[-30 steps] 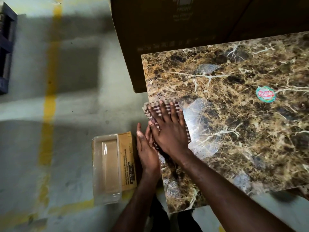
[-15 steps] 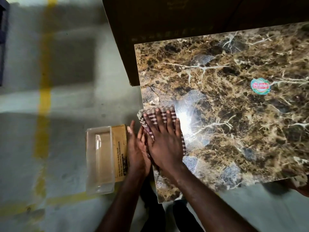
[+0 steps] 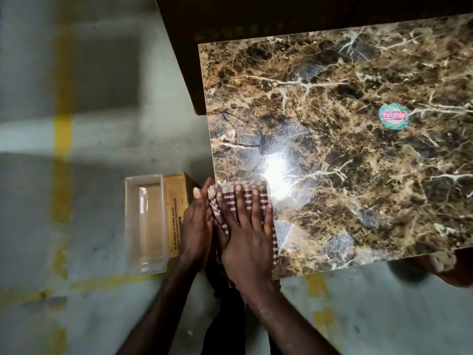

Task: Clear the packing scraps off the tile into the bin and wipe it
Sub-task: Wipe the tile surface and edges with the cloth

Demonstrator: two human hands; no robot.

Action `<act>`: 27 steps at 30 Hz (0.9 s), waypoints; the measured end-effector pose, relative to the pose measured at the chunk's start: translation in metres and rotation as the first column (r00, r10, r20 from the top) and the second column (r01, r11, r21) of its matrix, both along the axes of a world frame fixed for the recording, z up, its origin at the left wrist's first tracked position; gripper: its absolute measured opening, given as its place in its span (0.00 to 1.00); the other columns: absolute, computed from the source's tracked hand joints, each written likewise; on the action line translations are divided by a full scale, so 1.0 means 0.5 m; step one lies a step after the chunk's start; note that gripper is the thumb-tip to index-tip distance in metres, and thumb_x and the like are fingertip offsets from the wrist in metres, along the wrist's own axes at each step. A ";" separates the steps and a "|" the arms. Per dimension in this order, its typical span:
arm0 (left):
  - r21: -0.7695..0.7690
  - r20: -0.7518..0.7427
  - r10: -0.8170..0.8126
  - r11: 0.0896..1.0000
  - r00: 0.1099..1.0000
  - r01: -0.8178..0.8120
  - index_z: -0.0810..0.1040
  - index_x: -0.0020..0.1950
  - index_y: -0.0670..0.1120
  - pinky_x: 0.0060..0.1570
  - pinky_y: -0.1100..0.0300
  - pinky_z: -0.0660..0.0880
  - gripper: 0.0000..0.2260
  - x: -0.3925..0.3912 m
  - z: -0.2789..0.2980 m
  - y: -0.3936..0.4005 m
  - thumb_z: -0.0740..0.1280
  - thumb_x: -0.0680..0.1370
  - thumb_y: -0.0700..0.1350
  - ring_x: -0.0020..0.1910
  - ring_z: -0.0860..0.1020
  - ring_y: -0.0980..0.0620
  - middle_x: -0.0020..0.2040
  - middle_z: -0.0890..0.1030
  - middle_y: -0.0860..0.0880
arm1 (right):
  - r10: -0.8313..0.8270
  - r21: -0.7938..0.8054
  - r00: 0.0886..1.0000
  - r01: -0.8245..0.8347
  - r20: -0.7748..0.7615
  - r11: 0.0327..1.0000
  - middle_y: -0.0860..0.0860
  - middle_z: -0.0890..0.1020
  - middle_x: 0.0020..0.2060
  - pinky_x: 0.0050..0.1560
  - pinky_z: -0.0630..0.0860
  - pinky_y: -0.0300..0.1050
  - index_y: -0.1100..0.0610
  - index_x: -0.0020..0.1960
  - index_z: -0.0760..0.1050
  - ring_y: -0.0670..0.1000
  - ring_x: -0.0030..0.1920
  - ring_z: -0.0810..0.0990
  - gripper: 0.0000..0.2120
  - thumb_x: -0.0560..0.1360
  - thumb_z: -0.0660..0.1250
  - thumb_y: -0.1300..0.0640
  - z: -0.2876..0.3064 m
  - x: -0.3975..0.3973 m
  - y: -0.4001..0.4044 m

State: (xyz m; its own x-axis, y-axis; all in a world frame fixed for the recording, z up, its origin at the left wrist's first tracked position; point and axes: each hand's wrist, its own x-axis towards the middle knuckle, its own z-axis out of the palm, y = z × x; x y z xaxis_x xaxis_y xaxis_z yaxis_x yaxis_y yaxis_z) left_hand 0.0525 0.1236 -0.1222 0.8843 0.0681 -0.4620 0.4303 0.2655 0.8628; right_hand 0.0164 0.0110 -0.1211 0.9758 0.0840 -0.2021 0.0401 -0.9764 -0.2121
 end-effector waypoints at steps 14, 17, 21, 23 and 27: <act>0.160 -0.012 -0.088 0.983 0.996 0.089 0.65 0.85 0.50 0.78 0.57 0.66 0.34 0.012 0.023 0.015 0.54 0.84 0.68 0.77 0.72 0.61 0.80 0.72 0.57 | 0.053 0.015 0.996 -0.052 -0.073 0.999 0.50 0.43 0.87 0.82 0.50 0.67 0.41 0.87 0.43 0.61 0.86 0.40 0.29 0.87 0.37 0.37 0.023 -0.117 -0.021; 0.153 -0.032 -0.089 0.984 0.995 0.093 0.64 0.85 0.50 0.79 0.56 0.67 0.29 0.008 0.031 0.008 0.53 0.87 0.63 0.77 0.72 0.61 0.79 0.72 0.57 | 0.027 0.025 0.999 -0.026 -0.038 0.999 0.47 0.44 0.87 0.82 0.53 0.66 0.38 0.86 0.43 0.58 0.86 0.41 0.28 0.88 0.46 0.38 0.031 -0.122 -0.078; 0.314 -0.082 -0.165 0.932 0.983 0.183 0.71 0.79 0.66 0.79 0.47 0.68 0.24 0.011 0.037 0.011 0.55 0.85 0.70 0.76 0.74 0.58 0.75 0.77 0.61 | -0.013 -0.023 1.000 0.013 -0.004 1.000 0.48 0.45 0.87 0.82 0.52 0.68 0.38 0.86 0.44 0.58 0.86 0.43 0.30 0.87 0.51 0.40 0.029 -0.130 -0.189; 0.406 -0.116 -0.212 0.881 0.970 0.241 0.73 0.77 0.68 0.77 0.42 0.70 0.27 0.010 0.045 0.013 0.54 0.82 0.75 0.75 0.76 0.55 0.74 0.79 0.59 | -0.040 -0.018 0.999 0.040 -0.021 0.999 0.48 0.46 0.87 0.82 0.54 0.69 0.40 0.87 0.45 0.58 0.86 0.44 0.30 0.87 0.50 0.42 0.022 -0.136 -0.233; 0.493 -0.178 -0.311 0.793 0.934 0.358 0.69 0.80 0.66 0.75 0.45 0.71 0.25 -0.003 0.101 0.002 0.53 0.85 0.71 0.73 0.77 0.49 0.74 0.79 0.52 | -0.153 0.049 0.985 0.157 -0.076 0.986 0.52 0.43 0.87 0.83 0.52 0.66 0.46 0.87 0.47 0.59 0.86 0.41 0.36 0.86 0.62 0.54 0.019 -0.152 -0.289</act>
